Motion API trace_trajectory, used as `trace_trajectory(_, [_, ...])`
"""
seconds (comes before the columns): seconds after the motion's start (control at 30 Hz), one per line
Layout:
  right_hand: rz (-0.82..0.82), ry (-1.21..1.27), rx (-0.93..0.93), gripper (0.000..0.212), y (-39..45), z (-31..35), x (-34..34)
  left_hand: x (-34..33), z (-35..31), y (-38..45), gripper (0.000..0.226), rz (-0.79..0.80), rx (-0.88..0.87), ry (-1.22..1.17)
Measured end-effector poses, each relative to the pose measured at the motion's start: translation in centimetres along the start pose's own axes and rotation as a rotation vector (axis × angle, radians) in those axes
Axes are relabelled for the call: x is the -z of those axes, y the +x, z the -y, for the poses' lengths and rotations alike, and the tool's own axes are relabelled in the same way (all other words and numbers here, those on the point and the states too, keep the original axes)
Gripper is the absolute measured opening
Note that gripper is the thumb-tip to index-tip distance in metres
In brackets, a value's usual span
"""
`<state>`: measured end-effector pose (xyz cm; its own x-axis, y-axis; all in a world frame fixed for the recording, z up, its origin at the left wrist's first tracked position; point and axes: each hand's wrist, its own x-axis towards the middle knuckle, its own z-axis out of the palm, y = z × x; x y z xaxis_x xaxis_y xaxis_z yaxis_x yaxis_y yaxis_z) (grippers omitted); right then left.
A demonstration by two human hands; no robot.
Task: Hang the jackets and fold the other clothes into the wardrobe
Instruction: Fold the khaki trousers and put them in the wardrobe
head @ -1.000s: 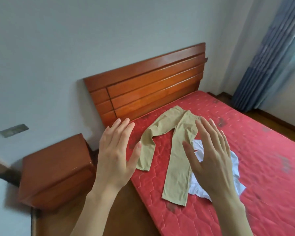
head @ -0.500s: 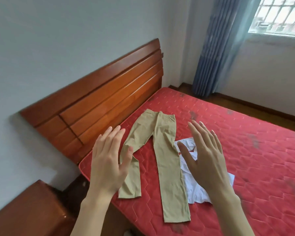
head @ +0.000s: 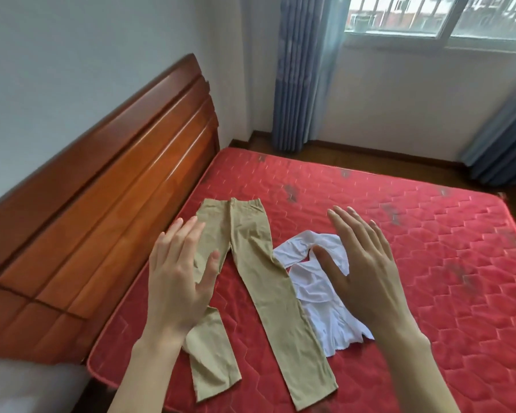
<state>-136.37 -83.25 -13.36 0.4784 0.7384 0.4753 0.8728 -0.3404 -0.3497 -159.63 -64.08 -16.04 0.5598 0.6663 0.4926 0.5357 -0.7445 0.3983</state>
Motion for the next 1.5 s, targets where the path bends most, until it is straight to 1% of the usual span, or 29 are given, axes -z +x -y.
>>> trace_trajectory(0.1, [0.012,0.005,-0.023,0.063,0.9,-1.7,-1.2,-2.1,0.0,1.6,0.058,0.024,0.007,0.001])
trace_trajectory(0.2, [0.027,0.066,-0.073,0.063,2.1,-3.3,-2.9,-3.7,0.5,2.6,0.058,0.022,-0.005,0.033])
trace_trajectory(0.3, [0.072,0.082,-0.090,0.060,3.9,-3.8,-4.9,-4.5,1.6,4.0,0.056,0.028,0.027,0.055])
trace_trajectory(0.4, [0.078,0.091,-0.103,0.062,6.2,-3.2,-6.5,-4.9,3.2,5.5,0.055,0.037,0.033,0.059])
trace_trajectory(0.6, [0.079,0.072,-0.075,0.064,11.0,-0.7,-11.8,-6.8,9.6,10.3,0.050,0.050,0.037,0.042])
trace_trajectory(0.73, [0.057,0.055,-0.113,0.063,15.1,1.4,-17.4,-9.8,15.6,13.5,0.053,0.083,0.015,-0.016])
trace_trajectory(0.83, [0.058,0.040,-0.136,0.061,18.3,2.0,-22.0,-12.7,19.7,16.3,0.052,0.099,0.030,-0.034])
trace_trajectory(1.0, [0.059,0.028,-0.182,0.059,20.5,0.8,-28.8,-18.6,24.8,19.0,0.052,0.137,0.065,-0.032])
trace_trajectory(1.17, [0.044,0.066,-0.217,0.057,21.4,-2.0,-36.7,-26.3,28.4,20.1,0.052,0.148,0.124,0.008])
trace_trajectory(1.37, [-0.035,0.163,-0.257,0.051,20.1,-8.4,-51.7,-40.0,34.9,18.5,0.052,0.178,0.189,0.009])
trace_trajectory(1.5, [-0.035,0.167,-0.265,0.047,17.7,-13.0,-61.0,-48.2,39.2,17.1,0.046,0.221,0.177,0.036])
